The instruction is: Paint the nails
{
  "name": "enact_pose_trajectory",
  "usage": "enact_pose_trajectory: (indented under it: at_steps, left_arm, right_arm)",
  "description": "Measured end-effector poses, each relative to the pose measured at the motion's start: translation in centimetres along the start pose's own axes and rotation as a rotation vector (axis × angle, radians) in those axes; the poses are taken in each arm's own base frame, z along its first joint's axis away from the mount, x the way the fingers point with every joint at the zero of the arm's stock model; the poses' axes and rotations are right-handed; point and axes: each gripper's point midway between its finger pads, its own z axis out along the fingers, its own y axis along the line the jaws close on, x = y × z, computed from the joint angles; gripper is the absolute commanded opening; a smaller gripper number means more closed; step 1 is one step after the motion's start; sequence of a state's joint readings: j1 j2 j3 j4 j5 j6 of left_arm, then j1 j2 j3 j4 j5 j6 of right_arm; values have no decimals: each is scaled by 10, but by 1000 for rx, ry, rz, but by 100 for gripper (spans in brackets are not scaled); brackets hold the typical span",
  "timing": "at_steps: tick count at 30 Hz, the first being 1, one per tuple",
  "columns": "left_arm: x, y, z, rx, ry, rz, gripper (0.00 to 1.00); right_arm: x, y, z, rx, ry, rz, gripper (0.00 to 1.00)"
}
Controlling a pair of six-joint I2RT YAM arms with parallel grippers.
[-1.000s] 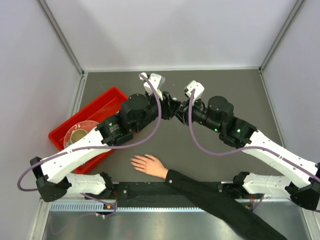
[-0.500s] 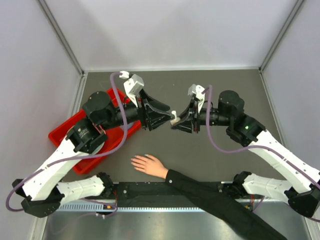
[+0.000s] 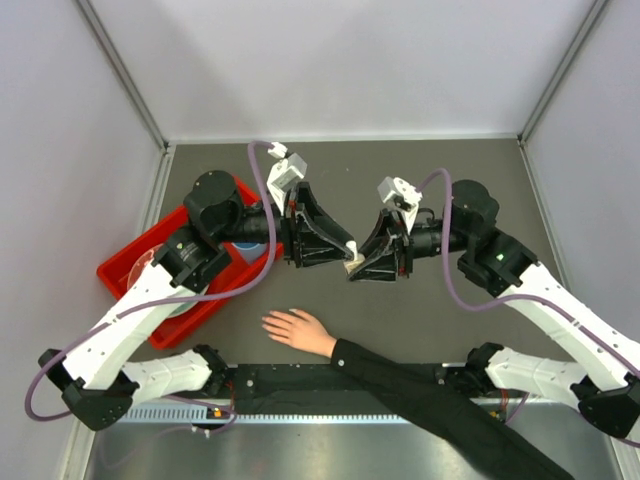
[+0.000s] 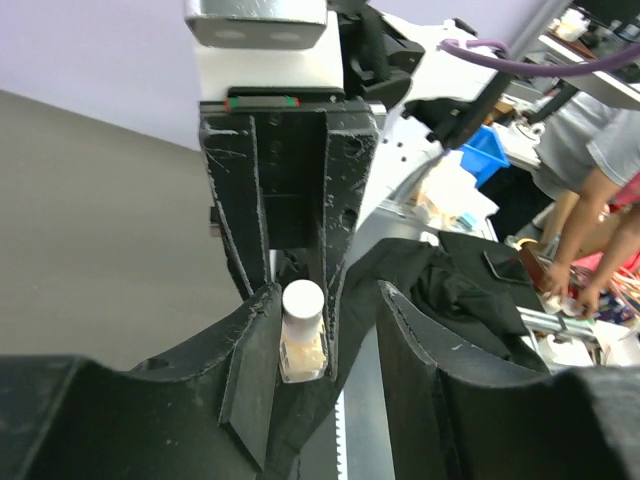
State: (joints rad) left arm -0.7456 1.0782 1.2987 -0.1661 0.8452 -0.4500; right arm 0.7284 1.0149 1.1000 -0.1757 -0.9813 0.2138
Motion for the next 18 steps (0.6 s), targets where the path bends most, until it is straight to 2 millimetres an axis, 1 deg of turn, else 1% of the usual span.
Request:
enact_pose_trajectory:
  at_steps: [3,6,7,10,13,14,15,18]
  left_arm:
    - [0,-7,0,38,6,7,45]
    - [1,-9,-1,51,12,9,42]
    - [1,-9,-1,53,13,9,38]
    - [2,-8,0,49,14,8,32]
    - [3,-1,2,39,18,-1,24]
    - [4,1,3,36,20,-4,9]
    - [4,3,4,30,21,-6,1]
    - [5,10,5,-2,20,-1,0]
  right_arm:
    - [-6,4,0,-17,-6,-9,0]
    - [-13,7,1,-35,-17,-18,0]
    - [-13,8,1,-41,-18,-17,0]
    - [-14,9,3,-60,-17,-13,0]
    - [-13,7,4,-64,-13,-6,0]
    - [-12,6,5,-61,-11,-2,0]
    - [-11,4,5,-54,-8,2,0]
    - [-9,-4,5,-4,-4,17,0]
